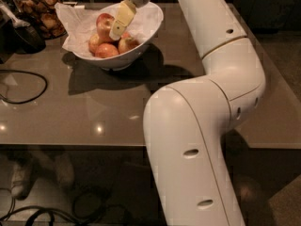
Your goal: Pick apple from white bowl
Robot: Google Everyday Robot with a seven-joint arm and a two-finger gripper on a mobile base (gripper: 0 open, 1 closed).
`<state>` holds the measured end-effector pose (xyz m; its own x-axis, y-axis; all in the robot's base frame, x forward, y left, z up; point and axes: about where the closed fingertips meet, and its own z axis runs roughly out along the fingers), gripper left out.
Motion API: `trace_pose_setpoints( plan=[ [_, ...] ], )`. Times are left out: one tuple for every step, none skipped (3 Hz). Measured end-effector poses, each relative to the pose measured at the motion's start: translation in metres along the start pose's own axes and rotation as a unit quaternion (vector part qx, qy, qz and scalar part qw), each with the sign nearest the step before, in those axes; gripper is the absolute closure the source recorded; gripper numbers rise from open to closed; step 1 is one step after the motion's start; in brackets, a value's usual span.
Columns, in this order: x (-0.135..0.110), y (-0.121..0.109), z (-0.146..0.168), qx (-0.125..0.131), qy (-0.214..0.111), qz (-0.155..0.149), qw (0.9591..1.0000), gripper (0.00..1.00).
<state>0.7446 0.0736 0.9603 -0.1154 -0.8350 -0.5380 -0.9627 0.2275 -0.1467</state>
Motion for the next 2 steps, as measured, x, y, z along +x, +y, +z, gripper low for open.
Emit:
trace_pose_setpoints(
  plan=[
    [0.0024,-0.0061,0.0114,-0.002,0.001,0.014,0.9999,0.03],
    [0.0033,-0.0098,0.0185,-0.002,0.001,0.022,0.9997,0.05]
  ],
)
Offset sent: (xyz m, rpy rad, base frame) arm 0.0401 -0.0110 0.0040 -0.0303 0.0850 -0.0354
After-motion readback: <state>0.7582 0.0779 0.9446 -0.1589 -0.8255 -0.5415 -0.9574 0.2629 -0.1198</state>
